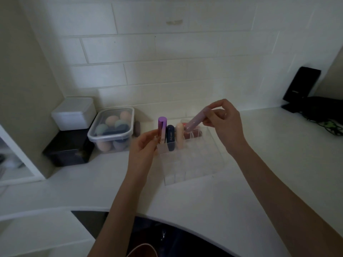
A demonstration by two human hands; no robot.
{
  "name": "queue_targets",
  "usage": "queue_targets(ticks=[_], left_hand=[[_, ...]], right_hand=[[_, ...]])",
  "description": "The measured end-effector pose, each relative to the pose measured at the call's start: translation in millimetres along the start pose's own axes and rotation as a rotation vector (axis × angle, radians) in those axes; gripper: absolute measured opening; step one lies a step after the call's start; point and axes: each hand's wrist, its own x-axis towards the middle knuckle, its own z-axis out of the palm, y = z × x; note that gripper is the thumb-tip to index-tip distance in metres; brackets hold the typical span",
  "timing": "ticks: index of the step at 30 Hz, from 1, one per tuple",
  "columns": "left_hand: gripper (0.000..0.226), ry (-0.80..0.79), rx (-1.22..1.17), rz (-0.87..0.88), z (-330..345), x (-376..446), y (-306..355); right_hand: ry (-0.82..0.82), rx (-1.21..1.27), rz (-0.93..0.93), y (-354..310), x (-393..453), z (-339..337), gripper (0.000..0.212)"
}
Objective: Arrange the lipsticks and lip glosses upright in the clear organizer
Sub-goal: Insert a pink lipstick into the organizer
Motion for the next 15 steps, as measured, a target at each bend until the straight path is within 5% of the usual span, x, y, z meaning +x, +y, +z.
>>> queue_targets(ticks=[5, 10, 13, 15], left_hand=[[0.02, 0.008, 0.082, 0.035, 1.8, -4.4, -4.1], [0.022, 0.06, 0.151, 0.089, 3.9, -6.5, 6.7], [0.033, 0.258, 0.299, 0.316, 9.1, -14.8, 14.5], [0.034, 0.243, 0.44, 0.515, 14.5, -14.5, 17.8]], right_hand=[[-0.119, -0.012, -0.093, -13.9, -14.3, 6.7, 0.01], [-0.005, -0.022, -0.018, -13.8, -10.9, 1.5, 0.022], [0.042, 0.027, 0.017, -16.1, -12.9, 1.1, 0.024], [0.046, 0.119, 0.036, -18.2, -15.7, 1.8, 0.023]])
